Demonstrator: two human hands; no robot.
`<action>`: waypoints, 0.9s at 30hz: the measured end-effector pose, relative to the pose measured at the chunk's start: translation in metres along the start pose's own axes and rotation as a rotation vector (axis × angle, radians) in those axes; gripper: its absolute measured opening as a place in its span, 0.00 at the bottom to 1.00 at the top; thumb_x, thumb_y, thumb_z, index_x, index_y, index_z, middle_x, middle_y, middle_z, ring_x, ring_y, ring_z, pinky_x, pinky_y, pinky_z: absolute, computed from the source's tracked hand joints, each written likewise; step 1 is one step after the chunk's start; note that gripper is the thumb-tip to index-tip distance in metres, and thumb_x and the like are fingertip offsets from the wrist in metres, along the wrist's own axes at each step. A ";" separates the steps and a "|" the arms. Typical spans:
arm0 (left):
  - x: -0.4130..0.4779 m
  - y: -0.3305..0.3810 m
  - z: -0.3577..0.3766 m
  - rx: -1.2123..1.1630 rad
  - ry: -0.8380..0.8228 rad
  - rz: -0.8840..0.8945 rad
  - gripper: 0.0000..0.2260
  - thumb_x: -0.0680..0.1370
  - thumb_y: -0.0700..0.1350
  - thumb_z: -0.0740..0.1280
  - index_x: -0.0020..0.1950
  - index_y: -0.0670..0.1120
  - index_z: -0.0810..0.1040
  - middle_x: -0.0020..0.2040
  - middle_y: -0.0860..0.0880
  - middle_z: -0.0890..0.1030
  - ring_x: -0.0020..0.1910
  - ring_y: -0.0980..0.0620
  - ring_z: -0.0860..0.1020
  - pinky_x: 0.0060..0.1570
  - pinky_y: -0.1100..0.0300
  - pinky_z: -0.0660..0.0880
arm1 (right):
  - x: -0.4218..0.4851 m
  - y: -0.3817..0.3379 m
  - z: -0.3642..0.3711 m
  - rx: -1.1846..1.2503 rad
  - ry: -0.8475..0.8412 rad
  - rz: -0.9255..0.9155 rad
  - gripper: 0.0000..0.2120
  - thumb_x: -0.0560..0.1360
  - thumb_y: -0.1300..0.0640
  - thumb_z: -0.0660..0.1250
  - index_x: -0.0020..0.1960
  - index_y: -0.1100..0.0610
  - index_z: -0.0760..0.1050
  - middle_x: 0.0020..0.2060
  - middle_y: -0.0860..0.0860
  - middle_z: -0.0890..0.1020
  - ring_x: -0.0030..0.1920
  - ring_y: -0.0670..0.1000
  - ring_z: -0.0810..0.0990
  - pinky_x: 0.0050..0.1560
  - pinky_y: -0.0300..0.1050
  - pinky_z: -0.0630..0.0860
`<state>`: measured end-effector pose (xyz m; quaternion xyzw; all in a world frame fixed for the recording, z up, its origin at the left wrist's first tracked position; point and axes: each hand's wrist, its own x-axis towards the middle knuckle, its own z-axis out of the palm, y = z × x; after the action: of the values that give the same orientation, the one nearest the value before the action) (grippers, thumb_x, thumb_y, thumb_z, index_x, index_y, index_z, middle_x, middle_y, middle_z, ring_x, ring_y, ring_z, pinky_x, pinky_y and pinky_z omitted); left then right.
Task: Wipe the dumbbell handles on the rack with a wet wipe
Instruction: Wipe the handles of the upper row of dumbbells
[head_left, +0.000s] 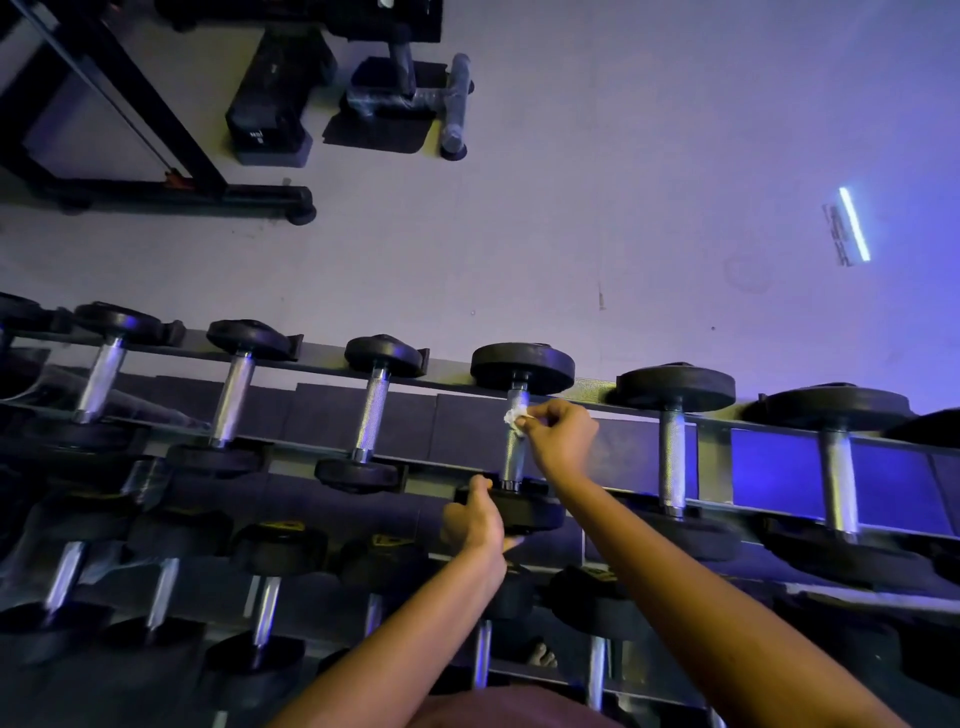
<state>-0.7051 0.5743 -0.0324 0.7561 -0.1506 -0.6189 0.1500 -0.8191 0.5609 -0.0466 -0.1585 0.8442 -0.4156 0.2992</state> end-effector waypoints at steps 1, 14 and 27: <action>0.000 0.003 0.001 0.001 -0.023 -0.032 0.14 0.76 0.48 0.66 0.54 0.39 0.76 0.54 0.38 0.78 0.49 0.36 0.79 0.28 0.48 0.80 | 0.001 -0.002 0.001 0.003 0.011 -0.013 0.02 0.70 0.62 0.74 0.40 0.57 0.82 0.34 0.49 0.80 0.35 0.44 0.76 0.35 0.31 0.68; -0.013 0.015 0.012 -0.008 0.130 0.017 0.11 0.75 0.43 0.59 0.55 0.41 0.72 0.52 0.41 0.75 0.46 0.39 0.72 0.43 0.35 0.79 | -0.011 -0.005 -0.013 -0.302 -0.189 -0.134 0.10 0.67 0.57 0.77 0.35 0.58 0.78 0.28 0.50 0.75 0.29 0.43 0.69 0.27 0.35 0.63; -0.011 0.007 0.009 0.155 0.161 0.138 0.19 0.72 0.48 0.58 0.56 0.38 0.75 0.54 0.37 0.78 0.45 0.36 0.77 0.42 0.38 0.80 | 0.005 -0.024 -0.005 -0.092 -0.020 -0.103 0.03 0.70 0.65 0.73 0.44 0.62 0.82 0.37 0.53 0.82 0.39 0.48 0.78 0.37 0.36 0.70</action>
<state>-0.7164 0.5721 -0.0209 0.8005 -0.2370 -0.5311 0.1449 -0.8257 0.5473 -0.0272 -0.2197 0.8499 -0.3897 0.2784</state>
